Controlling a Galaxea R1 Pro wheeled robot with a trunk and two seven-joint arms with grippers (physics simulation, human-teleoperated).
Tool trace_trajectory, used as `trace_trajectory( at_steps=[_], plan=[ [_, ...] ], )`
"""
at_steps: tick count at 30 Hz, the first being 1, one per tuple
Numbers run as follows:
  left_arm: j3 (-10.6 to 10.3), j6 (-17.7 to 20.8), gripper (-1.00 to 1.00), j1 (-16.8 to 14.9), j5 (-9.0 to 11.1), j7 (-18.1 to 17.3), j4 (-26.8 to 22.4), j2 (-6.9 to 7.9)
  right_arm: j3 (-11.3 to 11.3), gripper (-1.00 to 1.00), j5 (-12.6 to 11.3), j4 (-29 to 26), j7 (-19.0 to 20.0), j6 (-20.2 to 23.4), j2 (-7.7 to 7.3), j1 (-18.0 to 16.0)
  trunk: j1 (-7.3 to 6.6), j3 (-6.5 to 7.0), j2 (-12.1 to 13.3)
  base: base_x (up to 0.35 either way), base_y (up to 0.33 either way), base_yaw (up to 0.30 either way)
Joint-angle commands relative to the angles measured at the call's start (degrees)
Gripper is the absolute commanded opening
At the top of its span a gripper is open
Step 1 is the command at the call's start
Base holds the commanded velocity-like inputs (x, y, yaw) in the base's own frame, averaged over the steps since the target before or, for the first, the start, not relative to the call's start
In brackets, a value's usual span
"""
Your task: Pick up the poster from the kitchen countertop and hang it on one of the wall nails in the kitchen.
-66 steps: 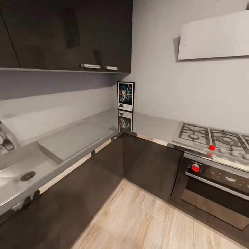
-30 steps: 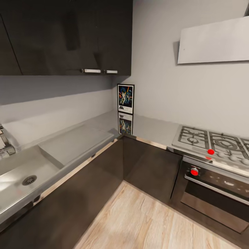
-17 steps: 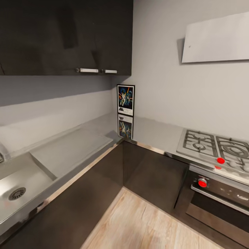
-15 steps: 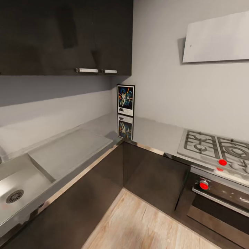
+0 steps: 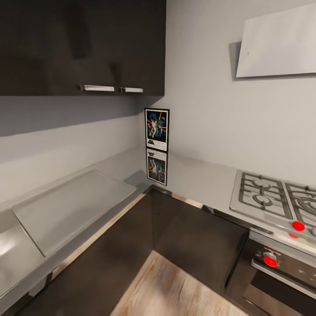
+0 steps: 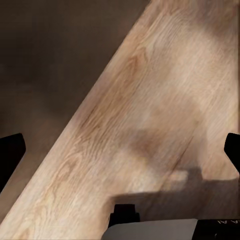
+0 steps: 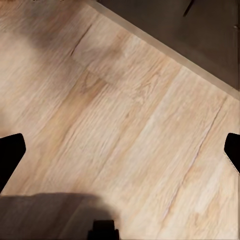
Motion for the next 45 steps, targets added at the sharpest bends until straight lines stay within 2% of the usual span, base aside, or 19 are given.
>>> trace_trajectory(
  at_steps=[1,13,15,36,41,45],
  plan=[
    [-0.01,-0.16,1.00,-0.02,-0.05,-0.01,0.02,0.01,0.06,1.00,0.02,0.41,-0.02,-0.19,0.03,-0.04,0.03,-0.06,-0.03,0.301,-0.186,0.000],
    [-0.01,-0.17,1.00,-0.01,-0.01,-0.01,0.02,0.01,0.08,1.00,0.02,0.79,-0.02,-0.20,0.04,-0.04,0.03,-0.06,-0.03,0.294,-0.196,0.000],
    [-0.35,-0.34,1.00,0.08,-0.04,-0.01,-0.50,-0.45,0.14,1.00,0.02,0.72,0.06,-0.29,-0.09,-0.21,0.03,-0.06,-0.03,0.000,0.000,0.000],
    [-0.36,-0.34,1.00,0.08,-0.05,-0.01,-0.49,-0.45,0.13,1.00,0.02,0.72,0.06,-0.29,-0.10,-0.21,0.03,-0.06,-0.03,0.000,0.000,0.000],
    [-0.35,-1.92,1.00,0.08,-0.02,-0.01,-0.36,-1.80,0.10,1.00,0.02,0.72,0.14,-0.29,-0.11,-0.29,0.03,-0.06,-0.03,0.000,0.000,0.000],
    [-0.39,-3.14,1.00,0.08,-0.01,-0.01,-0.45,-2.04,0.09,1.00,0.00,0.72,0.08,-0.29,-0.11,-0.30,0.03,-0.06,-0.03,0.000,0.000,0.000]
  ],
)
